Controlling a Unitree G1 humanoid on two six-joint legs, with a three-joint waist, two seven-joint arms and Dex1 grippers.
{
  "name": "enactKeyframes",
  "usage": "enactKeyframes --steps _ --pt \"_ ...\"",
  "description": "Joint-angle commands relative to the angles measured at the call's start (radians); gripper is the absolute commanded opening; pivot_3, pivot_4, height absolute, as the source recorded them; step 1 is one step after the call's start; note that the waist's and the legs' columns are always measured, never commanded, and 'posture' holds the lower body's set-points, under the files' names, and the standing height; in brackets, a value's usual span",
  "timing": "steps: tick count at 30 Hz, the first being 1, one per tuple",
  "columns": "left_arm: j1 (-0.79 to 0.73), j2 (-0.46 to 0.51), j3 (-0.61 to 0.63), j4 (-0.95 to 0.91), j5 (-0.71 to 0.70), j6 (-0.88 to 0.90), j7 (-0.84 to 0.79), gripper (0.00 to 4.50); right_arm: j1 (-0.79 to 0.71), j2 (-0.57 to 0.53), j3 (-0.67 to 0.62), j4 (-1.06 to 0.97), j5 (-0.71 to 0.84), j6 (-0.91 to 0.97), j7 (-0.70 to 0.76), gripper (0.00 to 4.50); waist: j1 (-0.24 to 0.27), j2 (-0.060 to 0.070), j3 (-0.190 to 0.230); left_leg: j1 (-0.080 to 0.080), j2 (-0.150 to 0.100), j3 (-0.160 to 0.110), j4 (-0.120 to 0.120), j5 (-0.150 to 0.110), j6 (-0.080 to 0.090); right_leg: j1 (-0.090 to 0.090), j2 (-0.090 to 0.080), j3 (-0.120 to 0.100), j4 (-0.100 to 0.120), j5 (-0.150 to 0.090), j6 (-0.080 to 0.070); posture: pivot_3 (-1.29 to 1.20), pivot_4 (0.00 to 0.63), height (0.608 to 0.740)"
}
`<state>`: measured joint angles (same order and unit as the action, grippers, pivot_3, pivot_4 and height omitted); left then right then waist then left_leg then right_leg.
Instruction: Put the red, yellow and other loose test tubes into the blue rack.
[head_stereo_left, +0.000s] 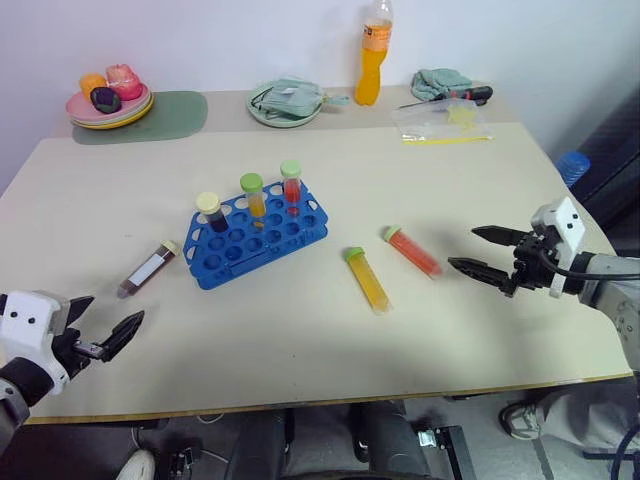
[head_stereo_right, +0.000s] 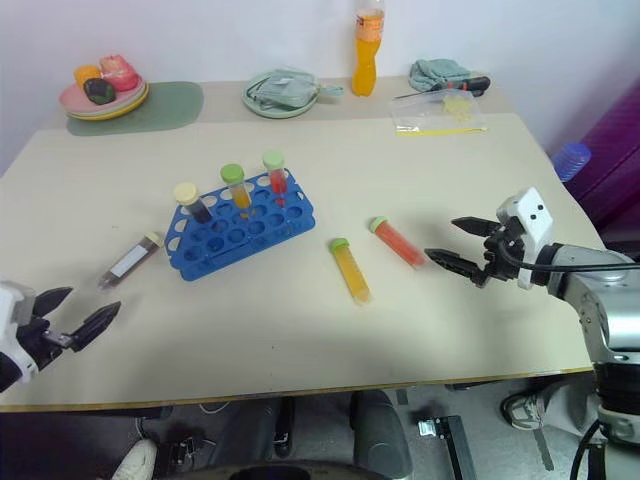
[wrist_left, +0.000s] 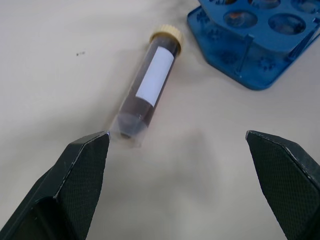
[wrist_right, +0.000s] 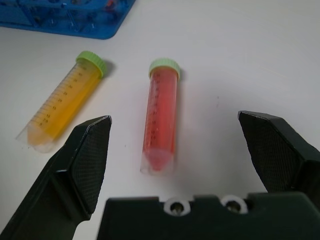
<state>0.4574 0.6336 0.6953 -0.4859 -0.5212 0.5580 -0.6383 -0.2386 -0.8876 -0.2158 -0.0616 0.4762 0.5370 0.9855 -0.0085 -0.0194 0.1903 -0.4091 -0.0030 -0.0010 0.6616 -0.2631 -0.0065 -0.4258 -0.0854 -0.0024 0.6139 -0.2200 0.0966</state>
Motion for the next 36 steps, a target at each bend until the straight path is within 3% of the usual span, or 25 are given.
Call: enactKeyframes --steps 1,14,18,24,26,30,33,36 --pt "0.007 -0.008 0.038 -0.038 -0.007 -0.009 0.018 4.5 -0.024 -0.002 -0.004 0.0 -0.004 -0.021 0.007 4.48 0.0 0.0 0.0 0.0 0.0 0.0 0.0 0.0 0.0 0.0 0.0 0.0 0.0 0.0 0.0 0.0 0.15 0.74" --pt "-0.062 0.005 0.003 -0.101 -0.08 0.022 0.033 4.5 -0.067 0.075 0.014 -0.034 -0.014 0.005 -0.098 4.48 0.003 0.0 0.0 0.0 0.0 0.0 0.001 0.0 0.0 0.001 0.001 0.0 0.0 0.0 0.0 0.0 0.15 0.74" --pt "-0.116 0.012 -0.082 -0.112 -0.098 0.034 0.017 4.5 -0.045 0.088 -0.015 -0.123 0.022 0.077 -0.155 4.48 0.003 0.0 0.0 0.0 0.0 0.0 0.001 0.0 0.0 0.001 0.0 0.0 0.0 0.0 0.0 0.0 0.15 0.74" --pt "-0.224 0.083 -0.337 -0.164 -0.057 0.034 -0.052 4.5 -0.071 0.054 0.004 -0.291 0.035 0.266 -0.278 4.48 0.003 0.0 0.0 0.0 0.0 -0.001 0.002 0.0 0.0 0.001 0.002 0.0 0.001 0.0 0.0 0.0 0.15 0.74" --pt "-0.245 0.103 -0.418 -0.175 -0.032 0.016 -0.078 4.5 -0.145 0.044 0.068 -0.327 0.042 0.371 -0.306 4.48 -0.002 0.0 0.0 0.0 0.0 -0.001 0.002 0.0 0.0 0.001 0.002 0.001 0.001 0.0 0.0 0.0 0.15 0.74" --pt "-0.32 0.078 -0.58 -0.18 -0.005 0.002 -0.092 4.5 -0.413 0.067 0.282 -0.236 -0.001 0.786 -0.427 4.48 -0.008 0.002 0.0 0.001 0.001 0.0 0.002 0.0 0.0 0.0 0.003 0.001 0.002 0.0 0.0 0.0 0.15 0.74" --pt "-0.362 0.052 -0.657 -0.162 0.019 -0.019 -0.096 4.5 -0.564 0.111 0.384 -0.115 -0.013 0.932 -0.44 4.48 -0.001 0.002 0.0 0.0 0.001 -0.002 0.001 0.0 0.0 0.0 0.004 0.001 0.002 0.0 0.0 0.0 0.15 0.74" --pt "-0.37 0.041 -0.686 -0.156 0.036 -0.036 -0.096 4.5 -0.637 0.124 0.453 -0.024 -0.036 0.963 -0.44 4.48 0.004 0.002 0.0 -0.002 0.0 -0.002 0.001 -0.001 0.001 -0.001 0.003 0.001 0.002 0.0 0.0 0.0 0.15 0.74"
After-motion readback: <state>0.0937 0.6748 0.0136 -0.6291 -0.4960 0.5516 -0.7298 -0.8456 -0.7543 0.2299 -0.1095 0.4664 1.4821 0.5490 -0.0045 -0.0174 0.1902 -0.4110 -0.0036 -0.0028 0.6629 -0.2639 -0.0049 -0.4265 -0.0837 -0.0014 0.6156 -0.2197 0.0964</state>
